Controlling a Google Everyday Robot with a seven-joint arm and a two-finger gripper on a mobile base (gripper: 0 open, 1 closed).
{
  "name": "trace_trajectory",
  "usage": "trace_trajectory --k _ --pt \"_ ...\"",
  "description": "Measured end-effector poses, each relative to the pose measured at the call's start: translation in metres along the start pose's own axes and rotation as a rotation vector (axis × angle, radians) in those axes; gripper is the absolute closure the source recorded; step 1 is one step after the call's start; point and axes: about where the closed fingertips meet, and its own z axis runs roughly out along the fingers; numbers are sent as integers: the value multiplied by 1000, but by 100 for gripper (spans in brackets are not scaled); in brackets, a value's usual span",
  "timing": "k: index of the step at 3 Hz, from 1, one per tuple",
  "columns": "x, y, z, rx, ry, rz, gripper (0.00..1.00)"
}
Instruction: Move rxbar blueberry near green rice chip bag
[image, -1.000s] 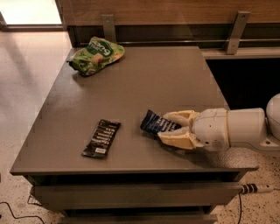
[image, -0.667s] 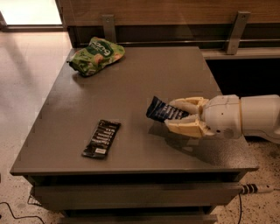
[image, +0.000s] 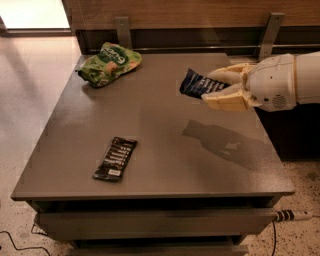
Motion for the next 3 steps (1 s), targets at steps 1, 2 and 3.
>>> trace_trajectory --k 1,2,3 --pt "-14 -47 1 45 112 8 100" --pt "-33 -88 18 67 189 41 100" --pt "-53 -120 50 63 205 114 100"
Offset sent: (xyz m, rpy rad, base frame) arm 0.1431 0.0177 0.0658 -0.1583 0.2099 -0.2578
